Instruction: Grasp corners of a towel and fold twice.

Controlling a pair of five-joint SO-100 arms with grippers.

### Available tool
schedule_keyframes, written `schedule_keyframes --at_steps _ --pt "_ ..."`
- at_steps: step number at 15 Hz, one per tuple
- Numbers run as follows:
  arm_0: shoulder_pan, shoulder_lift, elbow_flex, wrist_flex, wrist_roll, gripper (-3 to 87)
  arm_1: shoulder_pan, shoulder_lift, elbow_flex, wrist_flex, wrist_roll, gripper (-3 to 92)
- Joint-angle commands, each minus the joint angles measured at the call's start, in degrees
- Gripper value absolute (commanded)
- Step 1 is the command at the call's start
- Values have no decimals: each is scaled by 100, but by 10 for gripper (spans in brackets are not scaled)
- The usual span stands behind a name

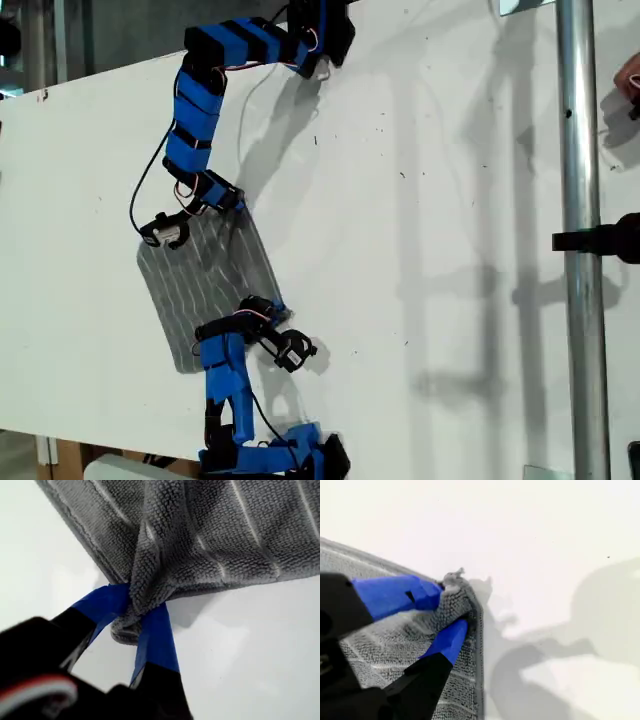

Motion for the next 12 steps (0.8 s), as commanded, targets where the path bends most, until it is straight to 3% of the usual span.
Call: schedule_keyframes --at_steps 1,6,12 --pt "-97 53 -53 -53 -35 -28 -35 167 9 -53 -70 -2" --pt "562 677 18 35 -308 -28 -325 703 439 193 343 -2" --pt "2628 2505 729 325 -1802 -28 -2522 3823 2689 896 2558 -3"
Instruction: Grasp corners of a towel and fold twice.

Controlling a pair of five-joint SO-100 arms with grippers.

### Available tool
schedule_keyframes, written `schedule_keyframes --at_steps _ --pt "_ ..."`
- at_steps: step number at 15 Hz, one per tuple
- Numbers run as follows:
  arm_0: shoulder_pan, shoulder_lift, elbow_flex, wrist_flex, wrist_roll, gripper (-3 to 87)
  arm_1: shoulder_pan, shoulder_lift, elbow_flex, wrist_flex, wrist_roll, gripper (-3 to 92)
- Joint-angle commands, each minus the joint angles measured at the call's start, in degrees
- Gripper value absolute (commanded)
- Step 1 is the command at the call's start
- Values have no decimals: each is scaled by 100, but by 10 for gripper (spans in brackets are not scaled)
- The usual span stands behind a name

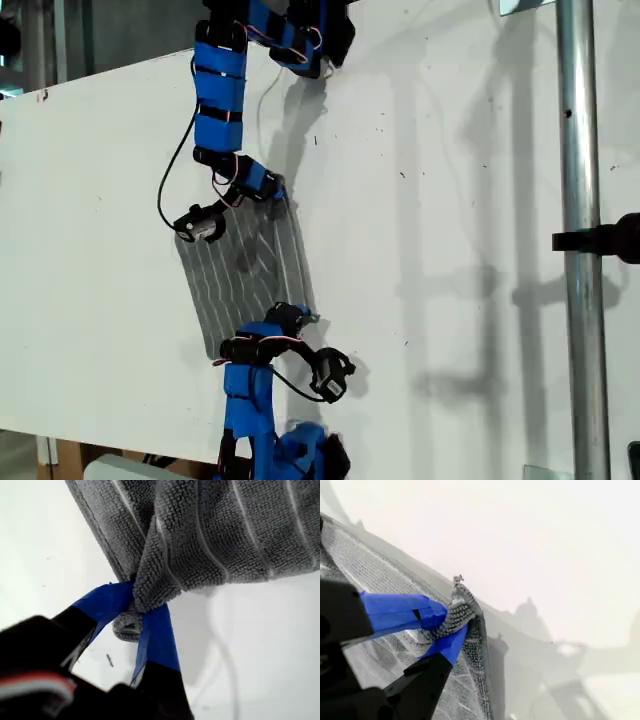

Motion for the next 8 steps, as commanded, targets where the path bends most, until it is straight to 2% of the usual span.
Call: schedule_keyframes --at_steps 1,5,8 --pt "1011 510 -53 281 -633 -28 -782 1556 554 255 870 -3" --pt "2452 475 -53 290 -2180 -28 -2610 3182 1336 571 2373 -3" --pt "3059 510 -211 158 -2813 -28 -3683 3085 1266 352 3138 -3"
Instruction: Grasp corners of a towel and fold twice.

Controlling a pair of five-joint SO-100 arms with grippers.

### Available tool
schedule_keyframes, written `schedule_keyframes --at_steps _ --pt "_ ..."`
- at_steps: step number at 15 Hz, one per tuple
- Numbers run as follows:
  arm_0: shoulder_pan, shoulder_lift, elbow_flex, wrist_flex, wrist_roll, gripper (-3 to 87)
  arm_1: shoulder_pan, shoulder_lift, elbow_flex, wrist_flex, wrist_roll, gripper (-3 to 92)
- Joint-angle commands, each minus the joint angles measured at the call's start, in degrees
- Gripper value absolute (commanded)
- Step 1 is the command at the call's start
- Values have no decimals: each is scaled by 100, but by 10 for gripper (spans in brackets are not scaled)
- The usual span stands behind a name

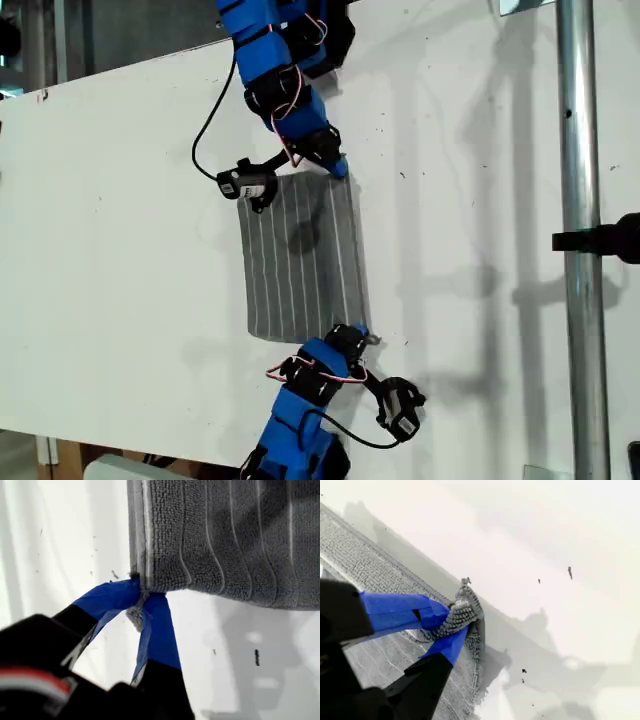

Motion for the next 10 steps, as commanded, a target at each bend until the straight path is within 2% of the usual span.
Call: schedule_keyframes --at_steps 1,2,5,10 --pt "325 352 -167 -123 -264 -28 -308 176 -62 -105 246 -3" --pt "193 378 -167 -141 -158 -28 -97 176 18 -211 141 -3" --pt "-650 501 -123 -79 809 -28 853 114 44 -360 -404 -3" --pt "-3032 659 -149 97 3050 -28 3261 26 -88 -844 -1995 -3"
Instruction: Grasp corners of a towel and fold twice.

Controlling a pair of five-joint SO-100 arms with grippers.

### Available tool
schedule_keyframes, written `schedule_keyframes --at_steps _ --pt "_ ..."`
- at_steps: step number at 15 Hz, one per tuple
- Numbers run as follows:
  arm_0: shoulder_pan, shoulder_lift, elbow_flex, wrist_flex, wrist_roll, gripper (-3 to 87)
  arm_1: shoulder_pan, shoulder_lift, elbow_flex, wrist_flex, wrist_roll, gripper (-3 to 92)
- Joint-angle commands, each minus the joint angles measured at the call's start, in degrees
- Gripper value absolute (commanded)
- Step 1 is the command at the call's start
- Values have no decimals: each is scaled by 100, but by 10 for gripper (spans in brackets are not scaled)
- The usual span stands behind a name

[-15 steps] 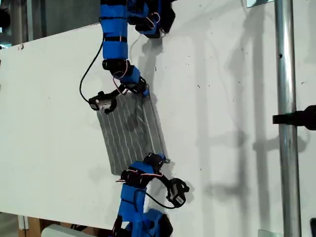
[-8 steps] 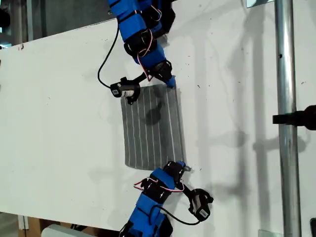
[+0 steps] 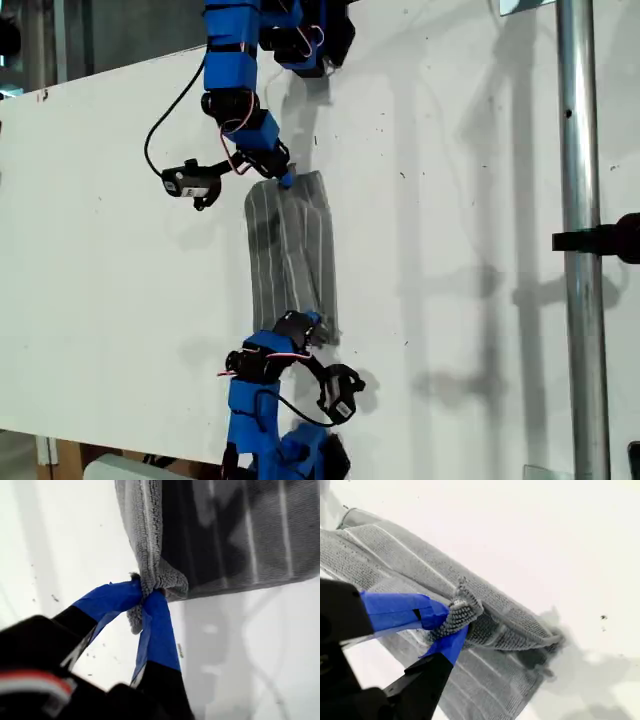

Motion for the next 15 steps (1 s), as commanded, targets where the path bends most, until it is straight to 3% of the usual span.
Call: schedule_keyframes --at_steps 1,4,8,11,15 --pt "-1213 334 -237 44 967 -28 1107 18 -290 -378 -861 -3" --pt "-2452 316 -510 9 2065 -28 2241 -431 -826 -896 -1784 -3" --pt "-3445 466 -914 158 2874 -28 2689 -1028 -1942 -932 -2294 -3" --pt "-3366 659 -642 211 2848 -27 2514 -1055 -2074 -624 -2215 -3" --pt "-2435 650 44 158 2127 -27 1951 -1204 -1573 -325 -1731 -3"
